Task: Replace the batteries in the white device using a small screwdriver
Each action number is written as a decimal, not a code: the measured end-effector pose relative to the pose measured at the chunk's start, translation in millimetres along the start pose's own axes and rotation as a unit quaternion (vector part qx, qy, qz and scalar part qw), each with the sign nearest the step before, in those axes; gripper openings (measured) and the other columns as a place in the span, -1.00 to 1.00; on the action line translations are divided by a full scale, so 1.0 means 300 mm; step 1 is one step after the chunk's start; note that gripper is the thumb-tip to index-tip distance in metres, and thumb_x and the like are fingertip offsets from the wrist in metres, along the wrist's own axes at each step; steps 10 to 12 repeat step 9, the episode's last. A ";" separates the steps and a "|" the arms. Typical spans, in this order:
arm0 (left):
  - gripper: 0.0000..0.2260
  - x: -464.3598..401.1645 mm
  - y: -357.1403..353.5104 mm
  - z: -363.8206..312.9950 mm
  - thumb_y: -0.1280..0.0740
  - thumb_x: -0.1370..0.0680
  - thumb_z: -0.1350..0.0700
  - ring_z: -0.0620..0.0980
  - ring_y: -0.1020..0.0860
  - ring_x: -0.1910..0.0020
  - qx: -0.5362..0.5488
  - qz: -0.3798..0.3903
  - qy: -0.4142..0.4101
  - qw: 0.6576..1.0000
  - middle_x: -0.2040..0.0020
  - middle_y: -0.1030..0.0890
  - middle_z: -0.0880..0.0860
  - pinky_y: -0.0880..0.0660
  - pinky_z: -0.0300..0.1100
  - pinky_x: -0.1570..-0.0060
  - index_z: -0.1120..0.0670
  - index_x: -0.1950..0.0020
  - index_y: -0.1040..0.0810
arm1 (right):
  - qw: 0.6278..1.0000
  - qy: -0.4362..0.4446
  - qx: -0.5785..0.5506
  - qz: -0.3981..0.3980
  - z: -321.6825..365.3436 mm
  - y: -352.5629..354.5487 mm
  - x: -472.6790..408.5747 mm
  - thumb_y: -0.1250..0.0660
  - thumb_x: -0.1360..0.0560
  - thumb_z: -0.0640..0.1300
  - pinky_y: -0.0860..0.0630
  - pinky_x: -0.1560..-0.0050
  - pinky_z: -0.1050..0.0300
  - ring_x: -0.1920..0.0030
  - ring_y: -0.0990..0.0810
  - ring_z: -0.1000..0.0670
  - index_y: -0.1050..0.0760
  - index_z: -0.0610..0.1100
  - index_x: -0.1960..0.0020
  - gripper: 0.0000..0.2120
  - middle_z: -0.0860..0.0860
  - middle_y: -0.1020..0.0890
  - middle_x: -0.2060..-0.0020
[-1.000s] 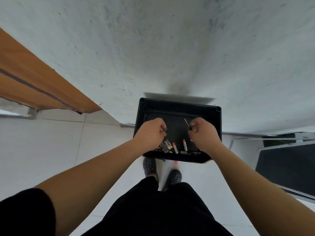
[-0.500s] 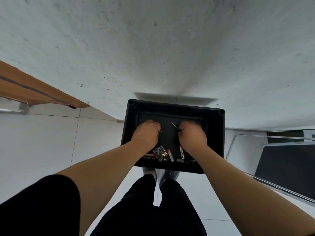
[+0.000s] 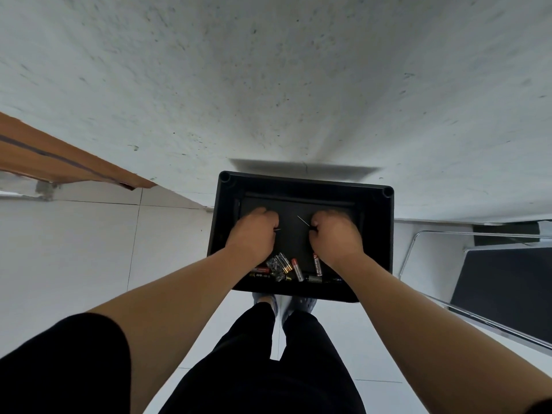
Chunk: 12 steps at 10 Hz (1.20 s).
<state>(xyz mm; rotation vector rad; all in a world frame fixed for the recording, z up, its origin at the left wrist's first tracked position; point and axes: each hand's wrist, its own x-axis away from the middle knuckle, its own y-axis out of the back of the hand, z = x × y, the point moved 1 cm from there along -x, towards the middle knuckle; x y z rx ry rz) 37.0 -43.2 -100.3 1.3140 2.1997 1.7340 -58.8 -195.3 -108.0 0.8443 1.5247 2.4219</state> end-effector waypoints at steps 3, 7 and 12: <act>-0.81 0.019 -0.008 0.012 -0.37 -0.47 0.16 0.10 -0.53 0.03 0.015 -0.024 0.013 1.000 -0.05 -0.49 0.07 -0.57 0.00 0.07 0.07 -0.07 -0.51 | 1.000 0.005 0.013 0.014 0.011 0.016 0.007 -0.35 -0.42 -0.12 -0.45 0.12 0.10 -0.05 -0.50 -0.17 -0.54 -0.15 0.04 -0.85 -0.11 -0.59 0.04; -0.74 0.113 0.130 -0.017 -0.34 -0.49 0.15 0.04 -0.54 -0.01 0.095 -0.050 0.012 0.994 -0.11 -0.51 0.04 -0.53 -0.07 -0.04 0.04 -0.18 -0.49 | 0.998 0.036 -0.043 -0.017 0.058 0.199 0.108 -0.32 -0.47 -0.10 -0.58 0.06 -0.02 0.00 -0.54 -0.06 -0.54 -0.08 -0.10 -0.79 -0.01 -0.54 -0.01; -0.98 0.334 0.239 -0.015 -0.32 -0.51 0.01 -0.18 -0.55 0.18 0.230 0.038 0.040 0.972 0.18 -0.58 -0.17 -0.42 -0.35 0.25 -0.12 0.09 -0.53 | 0.973 0.057 -0.194 -0.112 0.117 0.524 0.287 -0.36 -0.47 -0.06 -0.47 0.11 0.31 0.19 -0.56 0.22 -0.53 0.08 0.01 -0.89 0.20 -0.57 0.10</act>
